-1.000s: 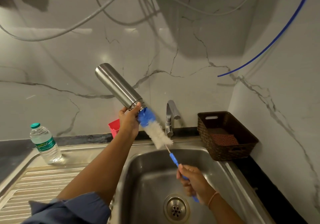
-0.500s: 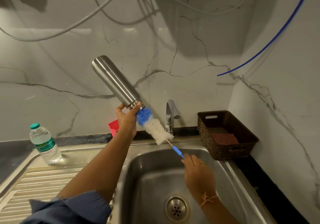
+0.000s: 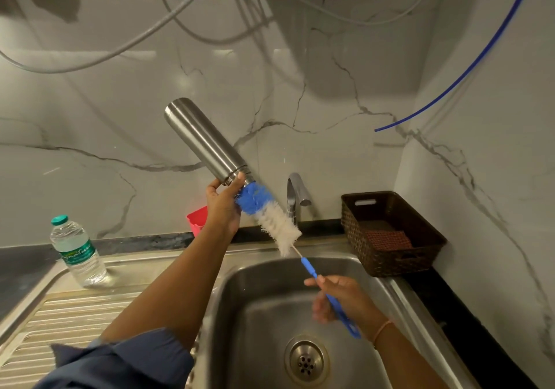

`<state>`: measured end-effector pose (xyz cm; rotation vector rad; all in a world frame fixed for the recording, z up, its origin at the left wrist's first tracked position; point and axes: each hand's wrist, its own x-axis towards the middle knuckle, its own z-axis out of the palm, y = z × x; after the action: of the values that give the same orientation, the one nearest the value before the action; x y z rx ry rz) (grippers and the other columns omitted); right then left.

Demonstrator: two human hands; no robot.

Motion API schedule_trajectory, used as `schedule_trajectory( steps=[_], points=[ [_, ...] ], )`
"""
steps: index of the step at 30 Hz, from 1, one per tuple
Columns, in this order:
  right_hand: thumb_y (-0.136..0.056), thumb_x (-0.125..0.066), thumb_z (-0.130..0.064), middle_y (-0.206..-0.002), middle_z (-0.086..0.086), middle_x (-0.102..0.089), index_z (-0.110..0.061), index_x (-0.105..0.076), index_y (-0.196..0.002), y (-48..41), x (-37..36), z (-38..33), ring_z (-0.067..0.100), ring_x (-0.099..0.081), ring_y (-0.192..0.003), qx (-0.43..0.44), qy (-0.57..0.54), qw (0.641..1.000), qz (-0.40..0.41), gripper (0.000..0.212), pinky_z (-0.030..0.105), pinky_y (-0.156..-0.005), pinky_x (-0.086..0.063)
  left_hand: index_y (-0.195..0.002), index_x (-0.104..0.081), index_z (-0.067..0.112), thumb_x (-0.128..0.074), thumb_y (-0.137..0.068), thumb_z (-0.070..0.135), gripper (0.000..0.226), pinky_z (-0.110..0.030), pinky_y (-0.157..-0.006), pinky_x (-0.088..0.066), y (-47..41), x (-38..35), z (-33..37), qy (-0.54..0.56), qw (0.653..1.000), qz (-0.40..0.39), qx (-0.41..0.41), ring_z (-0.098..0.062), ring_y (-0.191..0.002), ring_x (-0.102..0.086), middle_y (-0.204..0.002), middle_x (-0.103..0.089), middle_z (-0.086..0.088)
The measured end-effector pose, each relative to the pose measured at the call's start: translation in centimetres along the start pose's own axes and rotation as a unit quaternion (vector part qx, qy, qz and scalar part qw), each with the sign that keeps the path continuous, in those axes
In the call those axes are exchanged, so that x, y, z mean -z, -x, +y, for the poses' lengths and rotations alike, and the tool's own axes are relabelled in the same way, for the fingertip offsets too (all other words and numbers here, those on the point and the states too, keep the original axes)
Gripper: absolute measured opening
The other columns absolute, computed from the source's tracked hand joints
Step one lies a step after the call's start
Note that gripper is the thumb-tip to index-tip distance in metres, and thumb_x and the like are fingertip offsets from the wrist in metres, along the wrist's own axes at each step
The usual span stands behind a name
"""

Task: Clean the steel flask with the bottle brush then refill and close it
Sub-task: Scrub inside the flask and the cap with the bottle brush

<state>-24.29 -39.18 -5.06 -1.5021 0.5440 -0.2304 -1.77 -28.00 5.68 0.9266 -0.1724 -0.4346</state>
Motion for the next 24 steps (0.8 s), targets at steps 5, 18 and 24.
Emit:
schedule_trajectory(
  steps=[5, 18, 24],
  points=[
    [-0.095, -0.028, -0.025, -0.052, -0.004, -0.052, -0.006, -0.069, -0.088, -0.2, -1.5, -0.1, 0.001, -0.033, -0.040, 0.234, 0.469, 0.807, 0.272, 0.046, 0.006, -0.043, -0.014, -0.126, -0.038, 0.013, -0.067, -0.084, 0.005, 0.052, -0.039, -0.087, -0.055, -0.3, -0.5, 0.1, 0.022, 1.000, 0.014, 0.000, -0.024, -0.094, -0.066, -0.108, -0.060, -0.010],
    [-0.097, -0.040, -0.032, -0.045, -0.006, -0.026, -0.016, -0.045, -0.059, 0.4, -1.7, -0.7, 0.003, -0.019, -0.033, -0.098, -0.123, 0.982, -0.100, 0.042, 0.014, -0.033, -0.016, -0.129, -0.042, 0.006, -0.075, -0.075, 0.013, 0.064, -0.045, -0.091, -0.054, -0.6, 0.7, 0.3, 0.054, 0.998, 0.031, 0.022, -0.028, -0.102, -0.066, -0.121, -0.061, -0.014],
    [-0.098, -0.043, -0.034, -0.052, -0.003, -0.045, -0.016, -0.056, -0.087, 0.8, -3.0, -0.4, 0.004, -0.034, -0.036, 0.046, 0.112, 0.990, 0.074, 0.025, 0.013, -0.037, -0.026, -0.131, -0.036, 0.012, -0.070, -0.082, 0.007, 0.060, -0.040, -0.088, -0.055, -0.9, 0.1, 0.2, 0.008, 0.999, 0.030, -0.008, -0.022, -0.093, -0.067, -0.109, -0.062, -0.010]
  ],
)
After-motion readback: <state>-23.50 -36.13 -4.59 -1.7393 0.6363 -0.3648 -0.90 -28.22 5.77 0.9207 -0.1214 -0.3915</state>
